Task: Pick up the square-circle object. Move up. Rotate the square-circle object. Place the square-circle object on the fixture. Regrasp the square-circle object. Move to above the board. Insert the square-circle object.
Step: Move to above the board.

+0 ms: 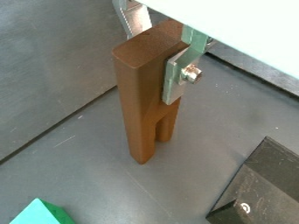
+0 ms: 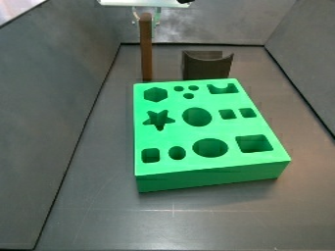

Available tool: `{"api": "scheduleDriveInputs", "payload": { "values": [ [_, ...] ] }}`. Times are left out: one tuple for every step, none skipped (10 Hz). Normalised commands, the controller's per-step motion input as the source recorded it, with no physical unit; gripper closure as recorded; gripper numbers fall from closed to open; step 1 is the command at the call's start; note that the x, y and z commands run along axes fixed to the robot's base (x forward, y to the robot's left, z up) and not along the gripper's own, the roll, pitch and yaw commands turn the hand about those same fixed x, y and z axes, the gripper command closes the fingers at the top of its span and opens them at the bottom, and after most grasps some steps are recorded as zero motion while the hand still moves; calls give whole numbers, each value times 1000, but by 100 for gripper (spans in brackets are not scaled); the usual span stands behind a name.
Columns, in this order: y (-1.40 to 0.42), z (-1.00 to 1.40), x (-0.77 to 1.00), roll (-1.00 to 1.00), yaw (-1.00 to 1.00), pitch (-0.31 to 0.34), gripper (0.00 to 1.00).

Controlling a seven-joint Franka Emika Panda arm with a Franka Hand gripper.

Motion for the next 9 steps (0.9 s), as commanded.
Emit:
{"api": "scheduleDriveInputs", "payload": {
  "values": [
    [30, 1000, 85, 130, 70, 291, 100],
    [29, 1000, 81, 127, 70, 300, 100],
    [27, 1000, 82, 125, 67, 280, 100],
    [24, 1000, 80, 124, 58, 216, 100],
    [23, 1000, 76, 121, 51, 170, 100],
    [20, 1000, 73, 111, 43, 136, 100],
    [18, 1000, 70, 104, 38, 116, 100],
    [16, 1000, 72, 96, 36, 105, 100],
    [14, 1000, 72, 89, 35, 104, 100]
  ]
}}
